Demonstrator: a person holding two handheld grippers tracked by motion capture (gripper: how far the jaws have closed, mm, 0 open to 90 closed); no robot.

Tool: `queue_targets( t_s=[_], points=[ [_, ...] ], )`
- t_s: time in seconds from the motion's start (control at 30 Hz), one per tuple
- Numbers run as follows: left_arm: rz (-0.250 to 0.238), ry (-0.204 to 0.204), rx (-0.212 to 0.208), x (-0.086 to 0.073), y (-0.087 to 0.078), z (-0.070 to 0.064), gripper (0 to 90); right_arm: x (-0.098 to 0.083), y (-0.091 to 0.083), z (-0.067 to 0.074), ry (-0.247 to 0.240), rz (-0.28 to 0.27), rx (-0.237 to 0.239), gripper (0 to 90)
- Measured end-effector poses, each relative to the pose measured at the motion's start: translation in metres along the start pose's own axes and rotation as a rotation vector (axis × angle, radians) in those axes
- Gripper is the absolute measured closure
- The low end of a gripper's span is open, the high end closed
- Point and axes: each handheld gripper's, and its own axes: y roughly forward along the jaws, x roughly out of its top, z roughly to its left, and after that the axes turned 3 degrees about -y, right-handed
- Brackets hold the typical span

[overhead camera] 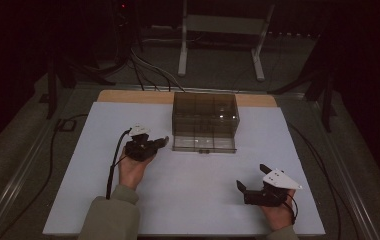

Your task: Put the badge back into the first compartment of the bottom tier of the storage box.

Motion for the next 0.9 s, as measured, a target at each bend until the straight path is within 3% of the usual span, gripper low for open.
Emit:
queue_targets(
  t_s=[0.9],
  points=[
    [-0.001, -0.008, -0.015, 0.012, 0.016, -0.004, 88.7, 0.0, 0.0, 0.0, 0.0, -0.002, 0.003, 0.3]
  ],
)
